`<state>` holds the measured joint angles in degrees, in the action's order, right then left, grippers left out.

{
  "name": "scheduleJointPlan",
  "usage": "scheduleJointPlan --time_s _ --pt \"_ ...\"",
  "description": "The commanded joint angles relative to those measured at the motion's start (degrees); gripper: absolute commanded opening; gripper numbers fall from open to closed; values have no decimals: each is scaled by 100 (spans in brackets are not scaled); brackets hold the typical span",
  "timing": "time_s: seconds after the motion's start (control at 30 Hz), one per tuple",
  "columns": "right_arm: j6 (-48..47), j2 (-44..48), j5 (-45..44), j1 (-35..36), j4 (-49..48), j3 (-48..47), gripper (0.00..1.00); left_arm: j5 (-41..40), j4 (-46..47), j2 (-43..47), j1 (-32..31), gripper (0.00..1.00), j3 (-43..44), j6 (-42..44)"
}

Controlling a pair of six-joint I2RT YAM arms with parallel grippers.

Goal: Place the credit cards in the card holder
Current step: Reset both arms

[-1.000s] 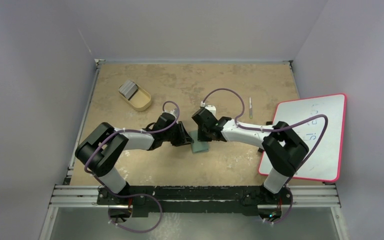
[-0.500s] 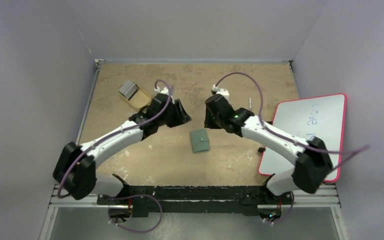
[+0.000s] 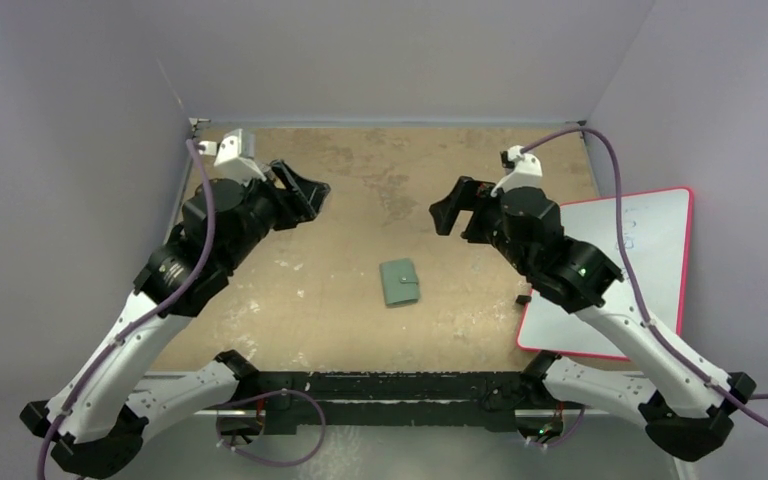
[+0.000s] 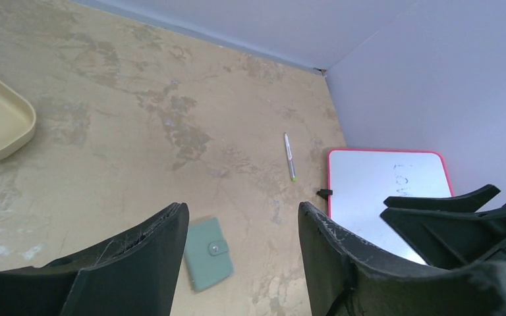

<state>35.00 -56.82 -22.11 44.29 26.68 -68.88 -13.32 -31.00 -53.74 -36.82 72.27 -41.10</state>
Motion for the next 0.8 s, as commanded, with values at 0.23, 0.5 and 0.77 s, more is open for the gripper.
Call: scheduleJointPlan --time_s 0.23,0.5,0.77 --pt "536 930 -226 8 55 355 99 -235 -147 1078 4 65 -876 11" --pt "587 839 -18 8 22 356 99 -231 -163 1079 4 69 -929 -38" --pt "505 745 25 6 -39 413 99 -519 -230 1178 2 72 -993 -46"
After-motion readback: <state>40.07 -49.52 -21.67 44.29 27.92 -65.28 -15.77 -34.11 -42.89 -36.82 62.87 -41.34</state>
